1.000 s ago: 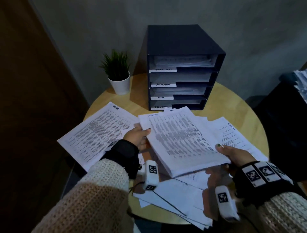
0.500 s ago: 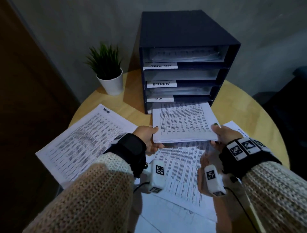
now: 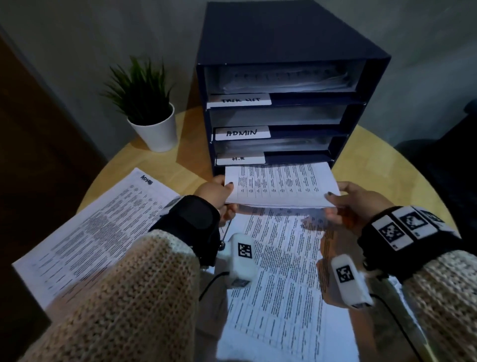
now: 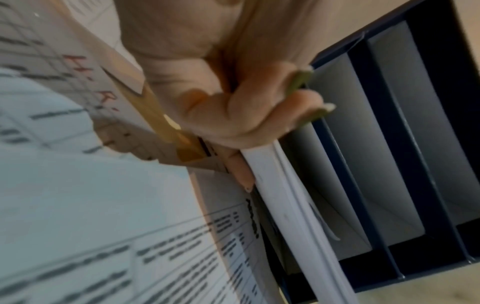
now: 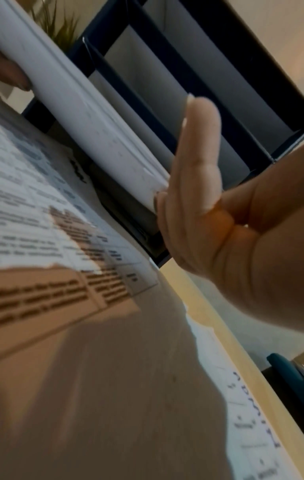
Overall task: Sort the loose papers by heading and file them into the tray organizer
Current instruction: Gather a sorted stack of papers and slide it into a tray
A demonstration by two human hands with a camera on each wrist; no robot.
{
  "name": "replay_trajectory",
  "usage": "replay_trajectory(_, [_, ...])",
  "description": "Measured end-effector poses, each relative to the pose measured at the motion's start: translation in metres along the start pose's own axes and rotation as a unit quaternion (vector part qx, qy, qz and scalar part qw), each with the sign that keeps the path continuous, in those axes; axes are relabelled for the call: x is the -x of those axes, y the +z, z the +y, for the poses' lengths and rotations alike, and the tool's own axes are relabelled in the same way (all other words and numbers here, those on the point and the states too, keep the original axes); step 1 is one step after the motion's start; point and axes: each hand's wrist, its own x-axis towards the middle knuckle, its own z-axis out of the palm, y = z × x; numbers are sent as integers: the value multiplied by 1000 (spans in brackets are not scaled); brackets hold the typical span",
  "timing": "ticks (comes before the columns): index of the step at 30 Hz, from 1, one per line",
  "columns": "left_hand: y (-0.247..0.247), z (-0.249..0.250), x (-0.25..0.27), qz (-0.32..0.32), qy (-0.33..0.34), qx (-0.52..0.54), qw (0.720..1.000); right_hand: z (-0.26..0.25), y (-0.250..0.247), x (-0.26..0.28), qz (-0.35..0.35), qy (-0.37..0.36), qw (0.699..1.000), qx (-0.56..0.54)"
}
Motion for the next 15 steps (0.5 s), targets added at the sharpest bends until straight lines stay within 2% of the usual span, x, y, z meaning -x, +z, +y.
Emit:
replay_trajectory(4, [-8,-13,5,-17,17,-18,1000,14,-1,1,-33,5,999,-28])
replay_trajectory(7, [-10,-16,2,-16,14,5,1000,21,5,-1,-20,7,998,-53])
replay_trajectory(12, [-9,4,-9,24,11,126,992,8,23,-17,1,11,989,-148])
replay_trajectory(15, [-4,11,-16,18,-2,196,981,-2,35,-23,3,28,988,-153])
